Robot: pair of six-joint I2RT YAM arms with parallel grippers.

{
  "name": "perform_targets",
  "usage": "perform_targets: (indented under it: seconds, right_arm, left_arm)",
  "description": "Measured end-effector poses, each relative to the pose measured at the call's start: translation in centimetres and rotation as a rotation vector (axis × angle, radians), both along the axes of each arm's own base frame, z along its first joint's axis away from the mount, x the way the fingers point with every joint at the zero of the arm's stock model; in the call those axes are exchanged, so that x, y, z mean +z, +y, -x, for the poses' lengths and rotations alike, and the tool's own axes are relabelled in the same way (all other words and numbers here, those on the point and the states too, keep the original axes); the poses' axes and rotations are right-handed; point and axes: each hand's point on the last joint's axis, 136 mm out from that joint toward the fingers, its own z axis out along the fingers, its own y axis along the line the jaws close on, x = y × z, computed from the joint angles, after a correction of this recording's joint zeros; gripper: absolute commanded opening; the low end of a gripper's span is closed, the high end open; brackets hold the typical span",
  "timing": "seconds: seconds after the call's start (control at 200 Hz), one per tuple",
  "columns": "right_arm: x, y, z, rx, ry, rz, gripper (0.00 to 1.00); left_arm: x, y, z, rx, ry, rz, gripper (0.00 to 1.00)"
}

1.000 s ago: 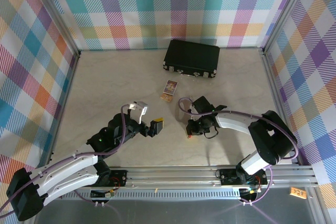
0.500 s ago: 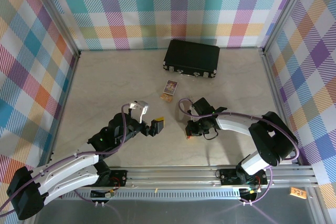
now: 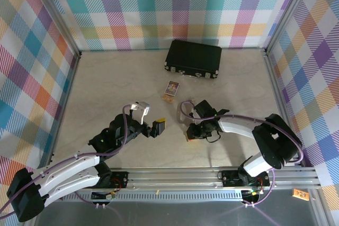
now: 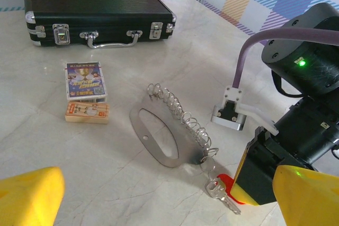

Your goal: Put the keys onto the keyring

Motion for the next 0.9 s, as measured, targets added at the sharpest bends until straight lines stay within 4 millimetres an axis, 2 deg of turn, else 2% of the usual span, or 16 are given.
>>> perform_targets:
  seconds: [0.12, 0.385, 0.59, 0.73, 0.775, 0.845, 0.9]
  right_arm:
    - [0.3, -0.3, 0.0, -0.009, -0.013, 0.005, 0.30]
    - [2.0, -0.9, -0.2, -0.023, -0.092, 0.014, 0.57]
    - [3.2, -2.0, -0.6, -0.015, -0.177, 0.059, 0.65]
    - [5.9, -2.5, -1.4, -0.014, -0.298, 0.042, 0.70]
    - [7.1, -2.8, -1.7, -0.020, -0.351, 0.032, 0.77]
    - [9.0, -3.3, -2.3, -0.032, -0.440, 0.024, 0.99]
    - [10.5, -3.9, -2.8, -0.040, -0.515, 0.026, 0.99]
  left_arm:
    - [-0.3, -0.1, -0.1, 0.000, 0.006, -0.006, 1.00]
    - [-1.5, -0.9, -1.1, 0.016, 0.074, -0.066, 1.00]
    - [-1.8, 0.0, -2.5, 0.108, 0.096, -0.127, 1.00]
    - [-1.7, 1.2, -3.4, 0.185, 0.102, -0.171, 1.00]
    - [-1.4, 1.8, -3.8, 0.216, 0.097, -0.179, 1.00]
    - [-0.9, 2.8, -4.5, 0.272, 0.098, -0.185, 1.00]
    - [-0.7, 4.0, -5.2, 0.325, 0.112, -0.185, 1.00]
